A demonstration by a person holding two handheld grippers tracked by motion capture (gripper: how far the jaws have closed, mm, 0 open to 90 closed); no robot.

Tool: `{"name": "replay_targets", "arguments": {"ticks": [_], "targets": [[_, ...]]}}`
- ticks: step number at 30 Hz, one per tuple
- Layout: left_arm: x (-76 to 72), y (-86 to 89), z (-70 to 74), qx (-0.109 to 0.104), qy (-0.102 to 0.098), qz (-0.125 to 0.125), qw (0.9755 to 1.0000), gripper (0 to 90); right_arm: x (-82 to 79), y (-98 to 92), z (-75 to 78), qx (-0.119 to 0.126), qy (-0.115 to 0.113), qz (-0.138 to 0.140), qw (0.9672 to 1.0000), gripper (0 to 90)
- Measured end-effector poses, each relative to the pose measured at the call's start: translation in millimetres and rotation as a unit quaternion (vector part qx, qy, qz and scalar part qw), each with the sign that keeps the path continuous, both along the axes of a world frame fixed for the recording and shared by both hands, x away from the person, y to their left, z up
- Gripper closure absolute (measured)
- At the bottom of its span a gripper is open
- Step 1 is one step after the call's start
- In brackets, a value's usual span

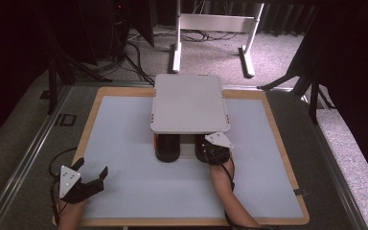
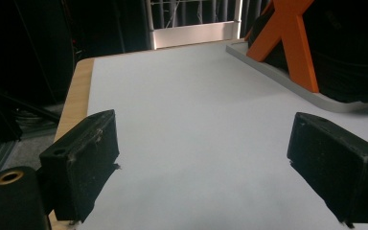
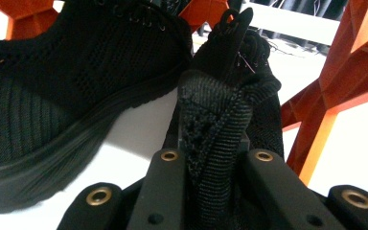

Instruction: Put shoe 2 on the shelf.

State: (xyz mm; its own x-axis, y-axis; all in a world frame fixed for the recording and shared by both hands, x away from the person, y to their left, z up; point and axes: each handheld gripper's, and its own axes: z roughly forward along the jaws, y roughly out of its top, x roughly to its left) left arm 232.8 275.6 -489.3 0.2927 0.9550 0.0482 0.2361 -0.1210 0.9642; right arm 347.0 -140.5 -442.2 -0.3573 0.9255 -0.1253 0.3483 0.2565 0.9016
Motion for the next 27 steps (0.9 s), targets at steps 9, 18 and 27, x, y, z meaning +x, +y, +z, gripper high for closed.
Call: {"name": "replay_targets", "arguments": {"ticks": [9,18,27], "targets": [[-0.3,-0.1,0.0,0.001,0.0,0.0,1.0,10.6,2.0,-1.3,0.0,0.011,-0.003,0.007,0.9999,77.7],[-0.3,-0.2,-0.1,0.001,-0.001,0.0,1.0,10.6,-1.4,-19.5,9.8,0.043,0.013,0.028,0.9986,41.0],[-0.1,-0.3,-0.1,0.001,0.0,0.001,1.0,10.6,-26.9,-46.3,31.5,0.067,-0.02,0.082,0.9942,17.9]]}}
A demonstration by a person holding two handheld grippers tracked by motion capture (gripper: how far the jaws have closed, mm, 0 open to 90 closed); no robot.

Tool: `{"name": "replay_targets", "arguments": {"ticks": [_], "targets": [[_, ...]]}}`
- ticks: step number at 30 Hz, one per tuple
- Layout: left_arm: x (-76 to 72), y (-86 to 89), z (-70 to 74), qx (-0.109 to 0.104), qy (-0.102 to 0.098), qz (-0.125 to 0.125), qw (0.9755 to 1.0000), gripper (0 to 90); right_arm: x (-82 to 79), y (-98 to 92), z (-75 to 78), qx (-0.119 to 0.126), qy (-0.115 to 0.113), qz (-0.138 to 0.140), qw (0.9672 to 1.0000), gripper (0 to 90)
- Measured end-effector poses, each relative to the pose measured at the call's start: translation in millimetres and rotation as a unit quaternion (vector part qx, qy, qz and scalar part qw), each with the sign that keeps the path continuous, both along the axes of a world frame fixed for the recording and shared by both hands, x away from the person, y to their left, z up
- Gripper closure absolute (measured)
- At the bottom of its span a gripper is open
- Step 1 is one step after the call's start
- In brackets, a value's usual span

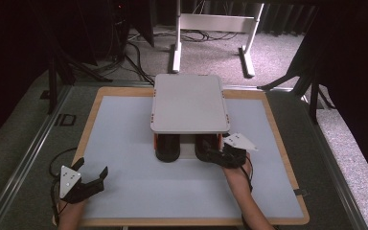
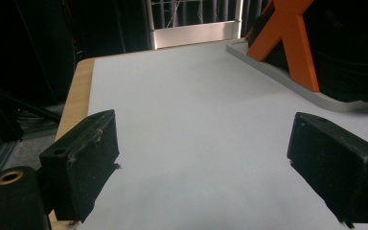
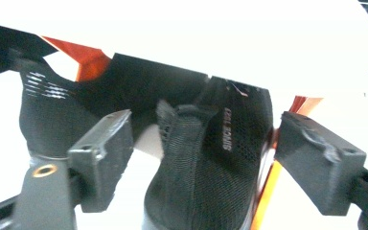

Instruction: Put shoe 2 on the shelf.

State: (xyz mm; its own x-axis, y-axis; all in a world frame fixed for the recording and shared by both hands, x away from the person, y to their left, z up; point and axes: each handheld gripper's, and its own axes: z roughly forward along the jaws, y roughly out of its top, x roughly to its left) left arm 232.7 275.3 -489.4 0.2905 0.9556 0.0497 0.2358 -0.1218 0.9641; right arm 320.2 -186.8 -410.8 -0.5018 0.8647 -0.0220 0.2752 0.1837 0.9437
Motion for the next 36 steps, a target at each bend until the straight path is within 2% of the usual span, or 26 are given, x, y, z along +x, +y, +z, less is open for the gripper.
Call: {"name": "replay_targets", "arguments": {"ticks": [7,13,24,36], "targets": [[-0.1,0.1,0.0,0.0,0.0,0.0,1.0,10.6,-11.8,-18.0,8.3,0.006,-0.009,0.023,0.9997,13.8],[-0.2,0.3,0.0,-0.001,0.0,0.0,1.0,10.6,-21.7,-39.5,10.2,0.013,-0.022,0.017,0.9995,13.8],[-0.3,-0.1,0.0,0.001,-0.001,0.001,1.0,10.6,-26.7,-82.0,-2.7,0.016,-0.026,-0.019,0.9993,13.7],[-0.2,0.0,0.0,0.0,-0.001,0.002,1.0,10.6,-30.4,-124.2,-29.9,-0.003,-0.005,-0.074,0.9972,13.7]]}}
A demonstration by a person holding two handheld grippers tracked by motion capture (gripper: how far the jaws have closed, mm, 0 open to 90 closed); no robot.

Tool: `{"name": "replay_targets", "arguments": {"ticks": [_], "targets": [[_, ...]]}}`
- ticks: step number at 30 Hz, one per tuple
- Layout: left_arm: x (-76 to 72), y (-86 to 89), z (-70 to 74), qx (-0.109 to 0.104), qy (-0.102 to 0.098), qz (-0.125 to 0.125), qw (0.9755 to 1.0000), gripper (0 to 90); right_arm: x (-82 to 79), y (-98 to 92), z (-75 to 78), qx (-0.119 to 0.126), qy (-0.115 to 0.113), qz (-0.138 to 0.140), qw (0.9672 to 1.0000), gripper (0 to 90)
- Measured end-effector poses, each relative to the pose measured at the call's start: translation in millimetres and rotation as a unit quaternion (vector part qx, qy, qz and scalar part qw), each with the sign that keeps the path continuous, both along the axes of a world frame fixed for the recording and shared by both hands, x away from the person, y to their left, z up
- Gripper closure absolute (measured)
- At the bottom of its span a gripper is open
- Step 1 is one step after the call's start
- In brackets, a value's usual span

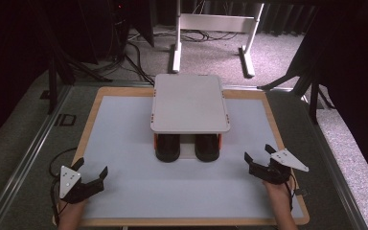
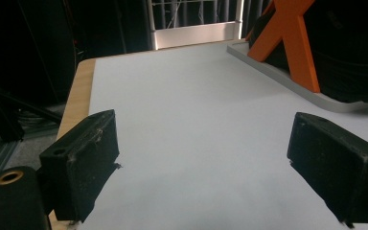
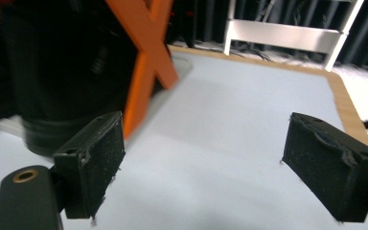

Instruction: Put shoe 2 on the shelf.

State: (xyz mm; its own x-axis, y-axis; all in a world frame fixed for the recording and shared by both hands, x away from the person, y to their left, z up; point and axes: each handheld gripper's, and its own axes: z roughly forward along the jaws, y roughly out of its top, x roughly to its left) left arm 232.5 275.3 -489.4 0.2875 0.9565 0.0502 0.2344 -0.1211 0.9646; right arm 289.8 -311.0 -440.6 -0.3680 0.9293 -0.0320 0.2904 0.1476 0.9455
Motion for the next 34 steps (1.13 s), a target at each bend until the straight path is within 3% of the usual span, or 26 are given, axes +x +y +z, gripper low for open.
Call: {"name": "replay_targets", "arguments": {"ticks": [7,15,25,34], "targets": [[-0.3,0.3,0.0,-0.001,0.0,-0.001,1.0,10.6,-2.4,-20.5,-15.6,-0.006,0.014,-0.034,0.9993,13.8],[-0.6,0.1,-0.1,-0.001,-0.003,0.0,1.0,10.6,2.4,-37.9,-29.8,-0.018,0.04,-0.075,0.9962,13.8],[-1.7,0.8,-0.3,-0.003,-0.008,0.002,1.0,10.6,4.0,-41.3,-36.2,-0.037,0.044,-0.081,0.995,13.8],[-2.7,0.6,-0.6,-0.003,-0.012,0.002,0.9999,10.7,5.1,-40.4,-37.0,-0.044,0.047,-0.068,0.9956,14.0]]}}
